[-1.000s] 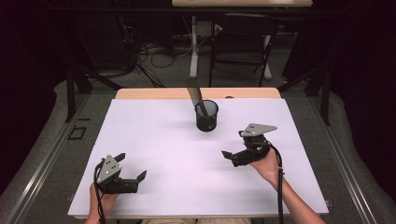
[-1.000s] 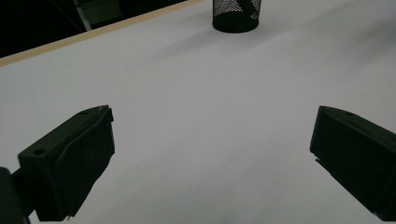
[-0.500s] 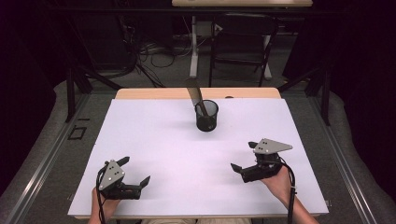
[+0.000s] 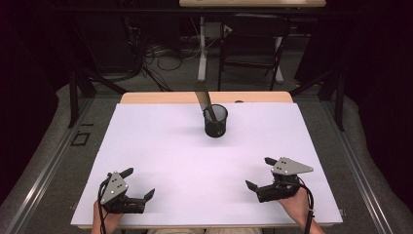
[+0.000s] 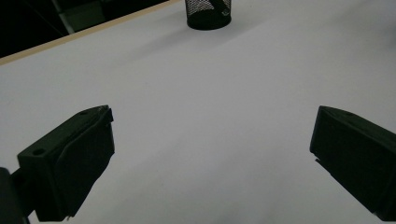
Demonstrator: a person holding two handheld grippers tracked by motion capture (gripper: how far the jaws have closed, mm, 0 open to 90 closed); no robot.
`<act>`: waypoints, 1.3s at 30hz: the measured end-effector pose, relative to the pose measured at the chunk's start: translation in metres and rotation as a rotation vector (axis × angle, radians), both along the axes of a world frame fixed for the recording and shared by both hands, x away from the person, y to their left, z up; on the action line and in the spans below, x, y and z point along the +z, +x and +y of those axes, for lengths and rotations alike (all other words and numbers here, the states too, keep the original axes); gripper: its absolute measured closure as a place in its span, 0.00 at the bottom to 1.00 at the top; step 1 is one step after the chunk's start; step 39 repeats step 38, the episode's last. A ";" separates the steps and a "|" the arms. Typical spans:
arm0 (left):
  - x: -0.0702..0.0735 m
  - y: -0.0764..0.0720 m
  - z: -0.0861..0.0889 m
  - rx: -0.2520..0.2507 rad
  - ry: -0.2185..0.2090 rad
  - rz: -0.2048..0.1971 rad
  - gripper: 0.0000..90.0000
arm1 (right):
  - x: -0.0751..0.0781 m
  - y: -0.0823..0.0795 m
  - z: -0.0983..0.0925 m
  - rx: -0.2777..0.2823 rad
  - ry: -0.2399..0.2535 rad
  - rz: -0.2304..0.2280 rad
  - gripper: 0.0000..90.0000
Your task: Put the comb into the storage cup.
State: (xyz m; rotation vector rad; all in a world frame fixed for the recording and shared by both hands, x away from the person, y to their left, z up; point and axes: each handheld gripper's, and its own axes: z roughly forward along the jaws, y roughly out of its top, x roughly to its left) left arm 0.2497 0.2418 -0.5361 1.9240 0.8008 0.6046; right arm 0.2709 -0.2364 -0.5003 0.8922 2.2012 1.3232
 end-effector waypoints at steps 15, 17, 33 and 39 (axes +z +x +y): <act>-0.002 -0.002 0.001 -0.001 -0.006 0.004 0.00 | -0.015 -0.029 -0.008 -0.019 0.007 -0.058 0.00; -0.002 -0.002 0.002 0.002 -0.004 0.003 0.00 | -0.016 -0.030 -0.010 -0.023 0.002 -0.064 0.00; -0.004 0.000 0.001 -0.004 -0.004 0.003 0.00 | -0.027 -0.032 -0.014 -0.042 -0.037 -0.024 0.00; -0.004 0.000 0.000 -0.009 -0.006 0.001 0.00 | -0.026 -0.033 -0.016 -0.044 -0.033 -0.028 0.00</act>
